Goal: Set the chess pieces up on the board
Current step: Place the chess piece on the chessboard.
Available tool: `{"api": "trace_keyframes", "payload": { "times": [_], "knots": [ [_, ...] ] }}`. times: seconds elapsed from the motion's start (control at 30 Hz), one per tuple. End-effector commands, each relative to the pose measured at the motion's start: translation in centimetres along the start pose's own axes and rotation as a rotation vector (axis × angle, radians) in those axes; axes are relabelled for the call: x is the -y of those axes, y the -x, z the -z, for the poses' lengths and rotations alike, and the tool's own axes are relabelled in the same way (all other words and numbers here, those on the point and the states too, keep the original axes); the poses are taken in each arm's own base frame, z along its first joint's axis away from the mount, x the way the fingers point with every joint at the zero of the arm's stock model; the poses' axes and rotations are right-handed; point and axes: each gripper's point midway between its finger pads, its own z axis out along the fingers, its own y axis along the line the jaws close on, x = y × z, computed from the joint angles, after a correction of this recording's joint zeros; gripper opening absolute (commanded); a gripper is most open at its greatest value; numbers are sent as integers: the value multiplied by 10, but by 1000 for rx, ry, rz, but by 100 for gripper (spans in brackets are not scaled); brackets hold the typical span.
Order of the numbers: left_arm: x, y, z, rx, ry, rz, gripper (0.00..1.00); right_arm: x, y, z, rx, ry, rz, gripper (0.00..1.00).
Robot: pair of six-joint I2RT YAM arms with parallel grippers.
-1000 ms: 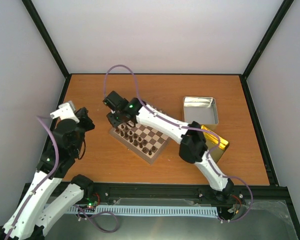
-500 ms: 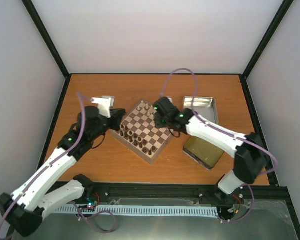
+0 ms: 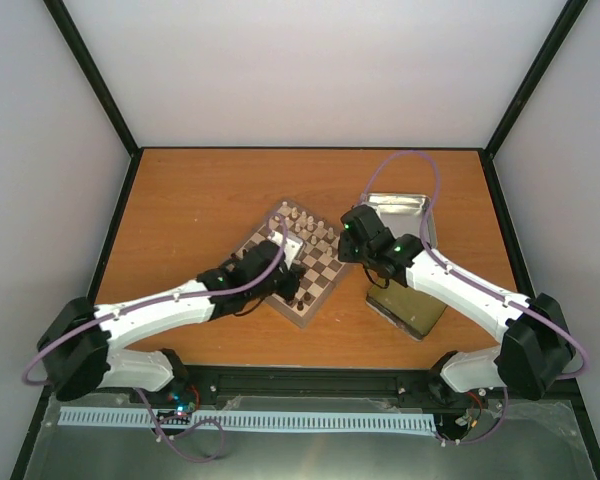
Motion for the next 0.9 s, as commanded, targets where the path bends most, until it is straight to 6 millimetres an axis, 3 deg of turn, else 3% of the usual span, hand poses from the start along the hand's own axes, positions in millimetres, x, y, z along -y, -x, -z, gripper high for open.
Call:
{"api": "trace_keyframes", "payload": {
  "times": [0.0, 0.17, 0.37, 0.87],
  "knots": [
    [0, -22, -22, -32, 52, -64, 2, 2, 6, 2, 30, 18, -39, 38],
    [-9, -46, -36, -71, 88, -86, 3, 4, 5, 0, 24, 19, -44, 39],
    [-7, -62, -50, -129, 63, -118, 4, 4, 4, -2, 17, 18, -46, 39],
    [-11, -63, -59, -135, 96, -125, 9, 1, 0, -7, -9, 31, -49, 39]
  ]
}}
